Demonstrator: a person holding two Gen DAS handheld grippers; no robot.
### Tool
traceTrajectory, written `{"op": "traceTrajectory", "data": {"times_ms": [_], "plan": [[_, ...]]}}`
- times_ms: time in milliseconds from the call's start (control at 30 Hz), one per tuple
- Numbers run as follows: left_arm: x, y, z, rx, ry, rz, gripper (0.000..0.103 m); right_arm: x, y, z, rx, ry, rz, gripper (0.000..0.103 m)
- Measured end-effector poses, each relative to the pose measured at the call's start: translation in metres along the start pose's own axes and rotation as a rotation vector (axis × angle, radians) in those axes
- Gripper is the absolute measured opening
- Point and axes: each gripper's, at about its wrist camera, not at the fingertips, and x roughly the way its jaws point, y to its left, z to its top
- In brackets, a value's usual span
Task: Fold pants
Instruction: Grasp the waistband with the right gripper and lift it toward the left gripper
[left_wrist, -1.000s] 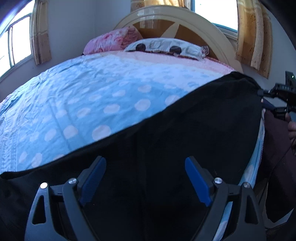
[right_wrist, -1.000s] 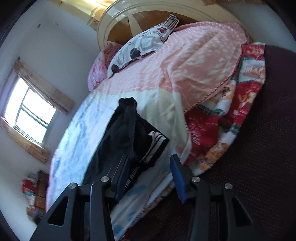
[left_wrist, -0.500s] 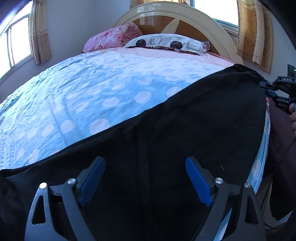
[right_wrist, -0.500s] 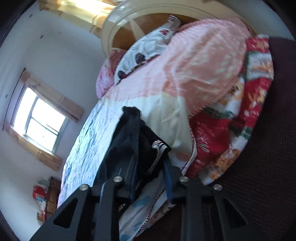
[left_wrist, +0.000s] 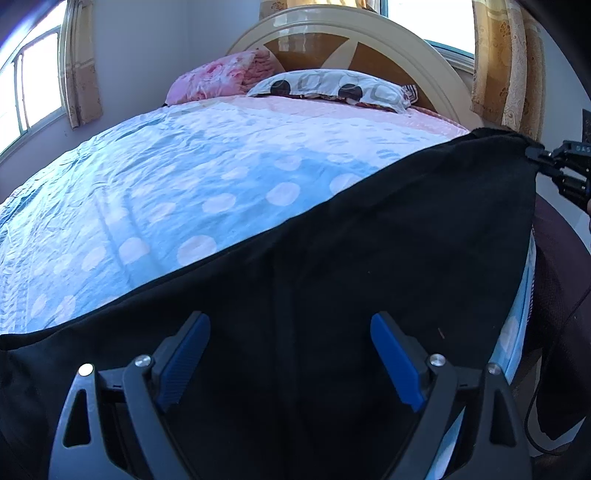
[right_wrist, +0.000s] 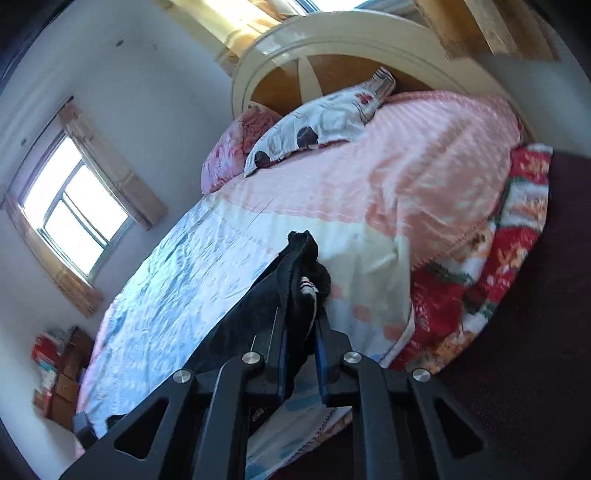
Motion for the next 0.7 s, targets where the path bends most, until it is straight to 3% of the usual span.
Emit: {"op": "traceTrajectory", "data": {"times_ms": [167, 367, 567, 700], "plan": [[-0.002, 0.003, 0.0, -0.016, 0.0, -0.012, 0.092, -0.002, 0.02, 0.004, -0.079, -0.024, 0.032, 0.012], [-0.03, 0.032, -0.001, -0.163, -0.047, -0.061, 0.092, -0.002, 0.082, -0.011, -0.246, -0.009, 0.147, 0.011], [-0.077, 0.075, -0.015, -0.276, -0.116, -0.049, 0.092, 0.009, 0.174, -0.055, -0.441, 0.083, 0.323, 0.011], [-0.104, 0.113, -0.037, -0.364, -0.136, -0.017, 0.092, 0.035, 0.229, -0.103, -0.542, 0.188, 0.412, 0.011]]}}
